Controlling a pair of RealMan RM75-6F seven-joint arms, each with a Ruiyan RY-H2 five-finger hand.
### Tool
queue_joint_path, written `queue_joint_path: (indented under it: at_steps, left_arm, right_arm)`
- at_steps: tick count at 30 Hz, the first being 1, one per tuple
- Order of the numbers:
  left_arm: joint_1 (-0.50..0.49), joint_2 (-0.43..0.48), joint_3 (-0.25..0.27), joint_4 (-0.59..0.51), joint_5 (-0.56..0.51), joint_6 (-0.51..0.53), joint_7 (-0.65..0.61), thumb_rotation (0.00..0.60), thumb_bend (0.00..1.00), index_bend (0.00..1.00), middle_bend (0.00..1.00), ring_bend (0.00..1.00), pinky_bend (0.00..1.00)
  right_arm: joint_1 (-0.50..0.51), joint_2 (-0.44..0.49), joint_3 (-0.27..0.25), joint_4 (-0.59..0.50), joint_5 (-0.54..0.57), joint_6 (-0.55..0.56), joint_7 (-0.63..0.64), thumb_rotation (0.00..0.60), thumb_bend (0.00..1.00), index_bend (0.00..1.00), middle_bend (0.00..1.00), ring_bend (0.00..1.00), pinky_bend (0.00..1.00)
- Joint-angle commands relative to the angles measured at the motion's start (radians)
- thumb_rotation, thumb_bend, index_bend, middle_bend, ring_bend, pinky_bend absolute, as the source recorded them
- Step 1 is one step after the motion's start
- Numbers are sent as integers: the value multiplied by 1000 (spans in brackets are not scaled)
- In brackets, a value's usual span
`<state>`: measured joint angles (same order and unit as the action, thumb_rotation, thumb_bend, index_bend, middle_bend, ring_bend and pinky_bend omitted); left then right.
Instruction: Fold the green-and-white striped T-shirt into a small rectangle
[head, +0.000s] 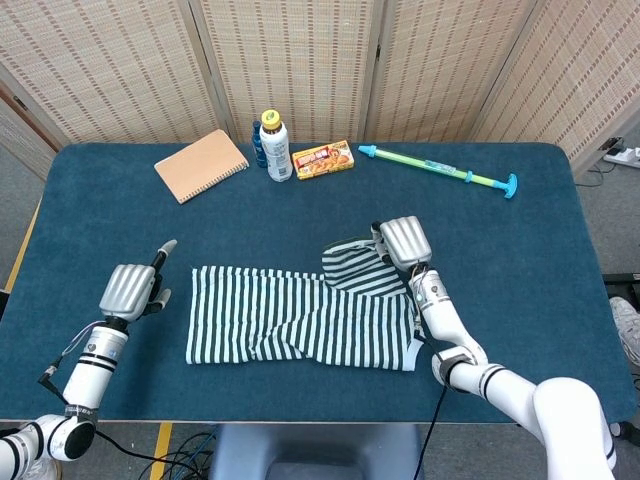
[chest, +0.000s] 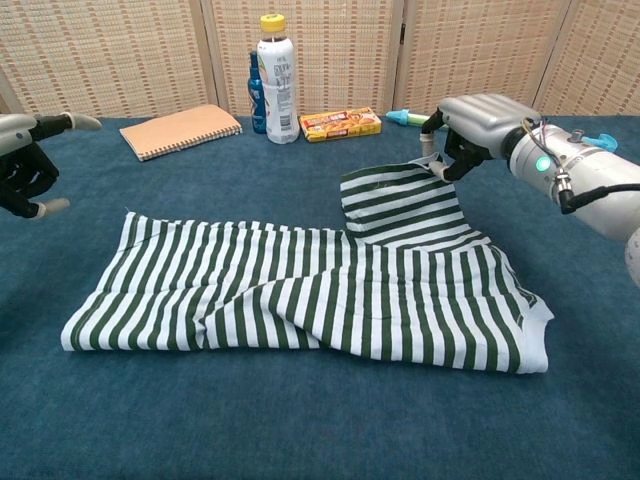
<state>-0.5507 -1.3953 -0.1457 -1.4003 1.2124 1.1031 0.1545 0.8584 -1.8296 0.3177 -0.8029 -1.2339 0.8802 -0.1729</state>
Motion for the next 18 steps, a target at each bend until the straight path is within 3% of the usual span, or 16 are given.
queue_joint_path:
  at_steps: [1, 6, 13, 18]
  left_arm:
    - [2, 0, 2, 8, -5, -9, -2, 600, 400, 0, 842, 820, 944]
    - [9, -2, 4, 20, -10, -13, -8, 600, 400, 0, 841, 820, 944]
    - [17, -3, 5, 18, -7, -12, -13, 600, 399, 0, 841, 820, 944]
    - [21, -6, 4, 19, -7, -12, -15, 600, 399, 0, 842, 820, 944]
  right_arm:
    - [36, -38, 24, 64, 34, -34, -4, 600, 473, 546, 980, 1000, 1000]
    - [75, -79, 41, 142, 77, -83, -33, 600, 458, 536, 979, 1000, 1000]
    - [116, -94, 63, 181, 143, -159, -102, 600, 333, 320, 964, 1000, 1000]
    - [133, -91, 71, 185, 178, -188, -139, 600, 329, 294, 962, 1000, 1000]
